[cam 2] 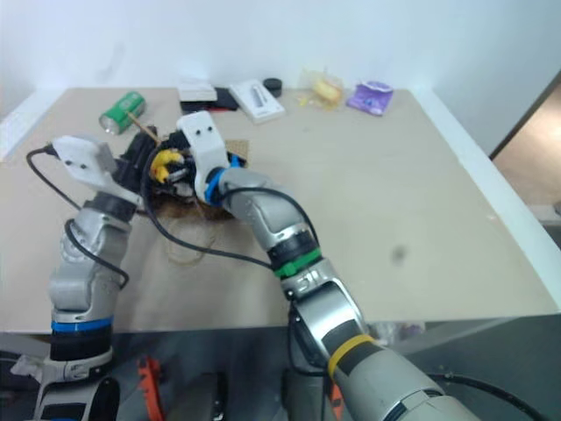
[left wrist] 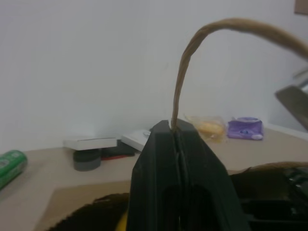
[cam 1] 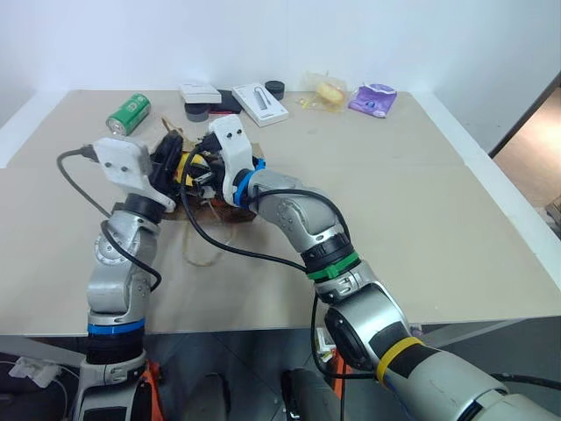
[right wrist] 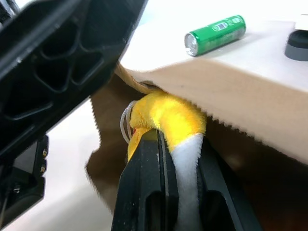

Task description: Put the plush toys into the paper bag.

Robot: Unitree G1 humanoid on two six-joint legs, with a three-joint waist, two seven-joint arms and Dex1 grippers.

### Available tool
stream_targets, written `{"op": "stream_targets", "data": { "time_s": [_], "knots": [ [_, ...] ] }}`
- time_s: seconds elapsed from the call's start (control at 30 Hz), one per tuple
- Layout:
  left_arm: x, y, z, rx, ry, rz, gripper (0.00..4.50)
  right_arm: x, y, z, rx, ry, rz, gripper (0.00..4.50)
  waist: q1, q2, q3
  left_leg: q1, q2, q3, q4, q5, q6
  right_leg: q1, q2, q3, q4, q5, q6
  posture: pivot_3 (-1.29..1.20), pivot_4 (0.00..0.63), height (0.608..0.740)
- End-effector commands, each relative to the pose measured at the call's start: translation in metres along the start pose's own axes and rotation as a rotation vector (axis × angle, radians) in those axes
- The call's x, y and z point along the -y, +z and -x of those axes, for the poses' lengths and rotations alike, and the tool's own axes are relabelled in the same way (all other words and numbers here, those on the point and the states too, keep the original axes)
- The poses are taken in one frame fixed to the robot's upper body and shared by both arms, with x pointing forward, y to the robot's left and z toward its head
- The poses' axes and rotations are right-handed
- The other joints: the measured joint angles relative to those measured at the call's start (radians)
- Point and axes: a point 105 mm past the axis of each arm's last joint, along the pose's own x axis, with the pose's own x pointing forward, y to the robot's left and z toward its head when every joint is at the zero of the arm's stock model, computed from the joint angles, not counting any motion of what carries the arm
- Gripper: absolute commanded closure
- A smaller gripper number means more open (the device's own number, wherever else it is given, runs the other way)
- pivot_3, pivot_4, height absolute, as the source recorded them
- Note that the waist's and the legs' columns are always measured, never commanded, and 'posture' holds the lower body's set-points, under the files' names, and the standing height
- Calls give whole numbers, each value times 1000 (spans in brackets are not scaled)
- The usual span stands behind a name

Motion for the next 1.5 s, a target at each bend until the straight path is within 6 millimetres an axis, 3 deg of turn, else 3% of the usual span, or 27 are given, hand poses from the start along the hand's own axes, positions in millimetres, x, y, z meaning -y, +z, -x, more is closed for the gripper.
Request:
{"op": "stream_targets", "data": {
  "time_s": [0.03,0.2,0.37,0.6,0.83,1.0,1.2,1.4,1.43,1.47,1.5],
  "knots": [
    [12,27,-5,106,-46,-9,4500,-23,-4,-16,-16,30,47,4440,0,0,0,0,0,0,0,0,0,0,0,0,0,0,0,0,150,740],
    [11,28,-7,108,-34,7,4500,-23,-5,-19,-18,36,71,4440,0,0,0,0,1,-3,0,0,0,0,1,-3,0,0,-1,0,150,740],
    [10,29,-8,108,-33,8,4500,-43,-11,-2,-44,214,141,4440,0,0,0,-1,1,-4,0,0,0,0,1,-4,0,0,-1,0,150,740],
    [21,38,-12,108,-59,47,4500,-7,-7,37,-11,160,128,4440,2,0,0,-2,0,-5,0,0,0,0,0,-5,0,0,-1,0,150,740],
    [37,40,-14,75,-120,57,4500,13,-3,57,0,133,137,4440,0,0,0,-1,1,-5,1,0,0,0,1,-5,2,0,-1,0,150,740],
    [35,40,-16,64,-120,67,4500,15,-10,46,-20,97,114,4440,0,0,0,0,1,-5,0,0,0,0,2,-5,2,0,-1,0,150,740],
    [36,35,-15,48,-118,80,4500,-10,-6,20,-14,132,104,4440,-1,0,0,0,1,-4,1,0,0,0,2,-4,2,0,-1,0,150,740],
    [34,33,-14,41,-98,90,4500,-14,-10,4,-13,100,109,4440,0,0,0,-1,1,-5,1,0,0,0,1,-4,2,0,-1,0,150,740],
    [34,32,-14,40,-96,91,4500,-13,-10,3,-11,96,113,3659,0,0,0,-1,1,-5,1,0,0,0,1,-4,1,0,-1,0,150,740],
    [34,32,-14,39,-94,91,4500,-12,-10,3,-8,94,116,3392,0,0,0,-1,0,-5,1,0,0,0,1,-4,1,0,-1,0,150,740],
    [34,32,-13,39,-91,93,4500,-13,-10,3,-3,98,118,2755,0,0,0,-1,0,-5,1,0,0,0,1,-4,1,0,-1,0,150,740]
  ]
}}
